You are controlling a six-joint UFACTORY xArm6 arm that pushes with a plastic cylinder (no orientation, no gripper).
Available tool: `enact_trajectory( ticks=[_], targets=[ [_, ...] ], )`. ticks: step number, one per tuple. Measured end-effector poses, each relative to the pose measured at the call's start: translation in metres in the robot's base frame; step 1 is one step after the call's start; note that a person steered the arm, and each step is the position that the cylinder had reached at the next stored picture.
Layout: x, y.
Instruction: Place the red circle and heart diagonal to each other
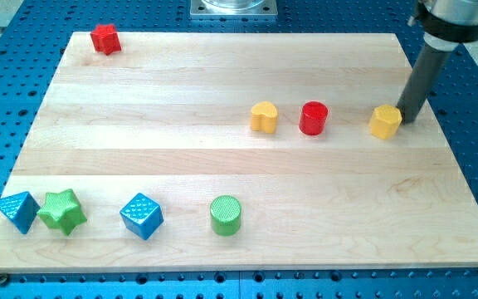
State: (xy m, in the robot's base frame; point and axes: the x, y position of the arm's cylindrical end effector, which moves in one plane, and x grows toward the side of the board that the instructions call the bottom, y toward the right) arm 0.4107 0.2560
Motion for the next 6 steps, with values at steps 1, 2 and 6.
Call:
enact_trajectory(
  ticks=[1,2,6],
  targets=[
    [0.008,-0.008],
    [0.008,-0.048],
    [-0.002,-0.086]
  ],
)
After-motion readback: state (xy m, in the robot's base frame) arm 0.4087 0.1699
